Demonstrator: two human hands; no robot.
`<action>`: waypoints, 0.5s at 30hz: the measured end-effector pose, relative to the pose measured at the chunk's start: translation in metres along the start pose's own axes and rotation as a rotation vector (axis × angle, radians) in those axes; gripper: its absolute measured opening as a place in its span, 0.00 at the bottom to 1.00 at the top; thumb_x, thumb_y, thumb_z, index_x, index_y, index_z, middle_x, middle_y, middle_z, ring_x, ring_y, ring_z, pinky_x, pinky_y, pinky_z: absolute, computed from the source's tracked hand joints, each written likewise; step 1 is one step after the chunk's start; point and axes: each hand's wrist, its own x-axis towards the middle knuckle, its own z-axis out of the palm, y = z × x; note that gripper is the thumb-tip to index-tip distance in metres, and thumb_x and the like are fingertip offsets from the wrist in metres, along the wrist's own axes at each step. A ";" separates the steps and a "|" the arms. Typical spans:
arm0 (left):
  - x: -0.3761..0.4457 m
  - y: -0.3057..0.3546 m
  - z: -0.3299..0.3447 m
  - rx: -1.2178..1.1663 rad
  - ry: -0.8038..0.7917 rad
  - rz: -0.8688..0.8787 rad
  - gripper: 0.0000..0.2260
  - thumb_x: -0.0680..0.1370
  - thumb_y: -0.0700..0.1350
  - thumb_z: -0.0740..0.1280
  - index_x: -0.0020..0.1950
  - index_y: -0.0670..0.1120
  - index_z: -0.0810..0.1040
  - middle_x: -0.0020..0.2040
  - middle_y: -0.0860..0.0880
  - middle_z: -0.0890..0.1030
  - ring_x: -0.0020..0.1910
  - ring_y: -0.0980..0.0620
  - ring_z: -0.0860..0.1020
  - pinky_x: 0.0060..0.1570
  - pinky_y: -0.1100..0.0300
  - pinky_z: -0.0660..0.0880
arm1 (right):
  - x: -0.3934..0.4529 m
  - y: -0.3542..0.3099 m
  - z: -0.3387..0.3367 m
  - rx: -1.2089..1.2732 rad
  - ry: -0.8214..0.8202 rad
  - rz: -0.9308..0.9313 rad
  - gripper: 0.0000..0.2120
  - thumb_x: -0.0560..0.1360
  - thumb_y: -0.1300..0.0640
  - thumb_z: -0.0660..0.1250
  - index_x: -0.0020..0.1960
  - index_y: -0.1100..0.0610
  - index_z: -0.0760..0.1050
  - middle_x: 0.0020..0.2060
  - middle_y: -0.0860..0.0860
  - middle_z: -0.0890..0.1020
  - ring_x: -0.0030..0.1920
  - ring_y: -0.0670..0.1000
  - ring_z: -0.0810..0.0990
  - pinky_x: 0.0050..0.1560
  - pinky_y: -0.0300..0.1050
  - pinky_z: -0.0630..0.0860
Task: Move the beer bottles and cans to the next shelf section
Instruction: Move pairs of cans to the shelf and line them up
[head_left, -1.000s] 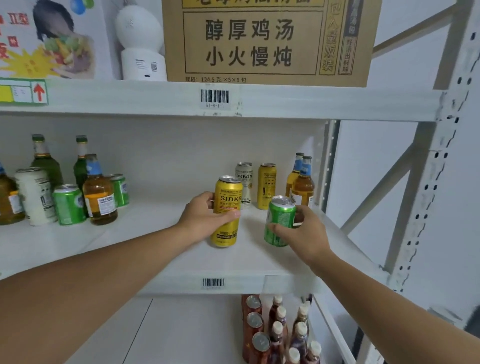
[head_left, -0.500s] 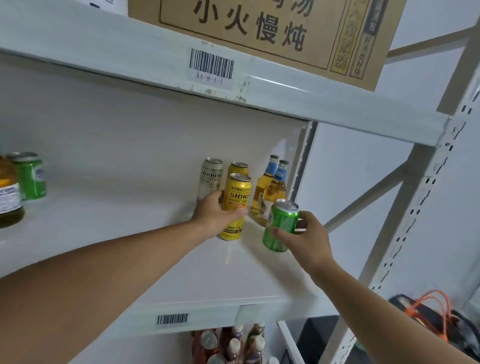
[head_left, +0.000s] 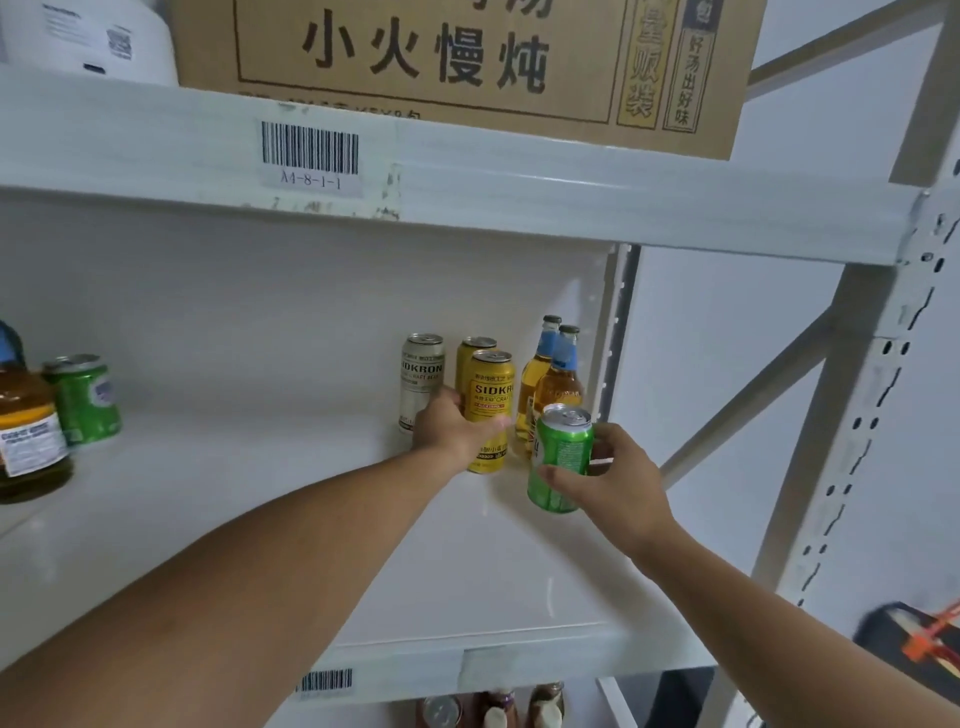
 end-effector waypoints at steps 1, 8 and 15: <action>0.001 0.000 0.002 -0.001 0.006 0.000 0.28 0.68 0.61 0.84 0.60 0.51 0.78 0.59 0.50 0.86 0.56 0.47 0.85 0.58 0.50 0.83 | 0.000 0.002 -0.001 0.007 -0.015 -0.001 0.29 0.70 0.51 0.84 0.67 0.49 0.76 0.52 0.44 0.84 0.50 0.44 0.84 0.43 0.37 0.81; -0.001 0.002 0.009 0.079 0.056 0.002 0.27 0.72 0.60 0.81 0.65 0.50 0.77 0.62 0.49 0.86 0.59 0.45 0.85 0.57 0.52 0.81 | -0.004 0.010 -0.005 0.029 -0.048 -0.008 0.27 0.70 0.51 0.83 0.66 0.48 0.77 0.52 0.44 0.84 0.49 0.46 0.85 0.46 0.42 0.83; -0.024 -0.018 -0.017 0.182 -0.032 0.096 0.39 0.73 0.58 0.82 0.79 0.46 0.72 0.75 0.45 0.78 0.71 0.44 0.79 0.70 0.45 0.77 | -0.015 0.011 -0.008 0.044 -0.068 -0.028 0.26 0.69 0.49 0.84 0.63 0.46 0.77 0.51 0.44 0.84 0.49 0.46 0.84 0.50 0.46 0.85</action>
